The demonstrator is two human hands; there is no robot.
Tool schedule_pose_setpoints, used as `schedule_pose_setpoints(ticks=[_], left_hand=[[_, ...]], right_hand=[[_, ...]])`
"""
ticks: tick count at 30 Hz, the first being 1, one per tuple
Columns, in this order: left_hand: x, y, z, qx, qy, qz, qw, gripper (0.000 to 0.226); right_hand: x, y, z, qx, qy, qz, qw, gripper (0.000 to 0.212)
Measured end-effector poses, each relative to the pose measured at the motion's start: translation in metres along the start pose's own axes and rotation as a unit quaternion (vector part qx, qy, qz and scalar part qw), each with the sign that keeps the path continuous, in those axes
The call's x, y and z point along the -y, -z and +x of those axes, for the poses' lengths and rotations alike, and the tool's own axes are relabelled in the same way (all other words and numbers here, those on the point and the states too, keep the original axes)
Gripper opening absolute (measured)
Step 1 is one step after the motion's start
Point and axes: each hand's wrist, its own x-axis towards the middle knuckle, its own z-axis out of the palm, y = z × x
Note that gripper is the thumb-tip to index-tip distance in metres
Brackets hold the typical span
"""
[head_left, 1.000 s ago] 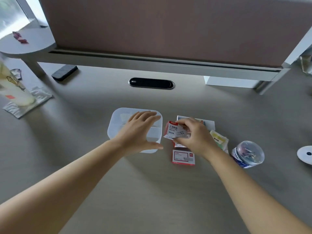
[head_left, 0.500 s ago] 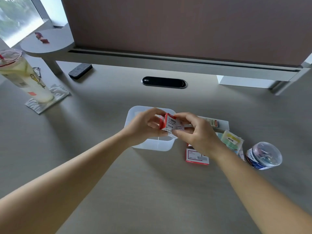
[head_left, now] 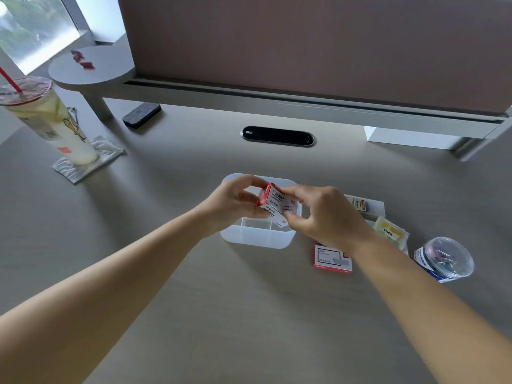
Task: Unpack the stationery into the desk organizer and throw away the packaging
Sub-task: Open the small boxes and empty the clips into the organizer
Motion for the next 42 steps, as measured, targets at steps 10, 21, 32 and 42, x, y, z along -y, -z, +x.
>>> schedule_pose_setpoints(ticks=[10, 21, 32, 42], left_hand=[[-0.001, -0.001, -0.003, -0.001, -0.008, -0.017, 1.0, 0.04], [0.015, 0.025, 0.001, -0.024, -0.035, -0.074, 0.996, 0.041], [0.052, 0.026, -0.041, 0.014, -0.113, -0.124, 0.986, 0.022], [0.09, 0.002, -0.087, -0.009, -0.163, -0.192, 0.968, 0.023]], right_hand=[[0.003, -0.009, 0.0, -0.002, 0.011, -0.001, 1.0, 0.041], [0.009, -0.02, 0.015, -0.049, -0.055, 0.225, 0.972, 0.03], [0.026, -0.062, -0.01, -0.137, -0.004, 0.285, 0.949, 0.015], [0.06, -0.093, -0.051, -0.149, -0.001, 0.314, 0.938, 0.012]])
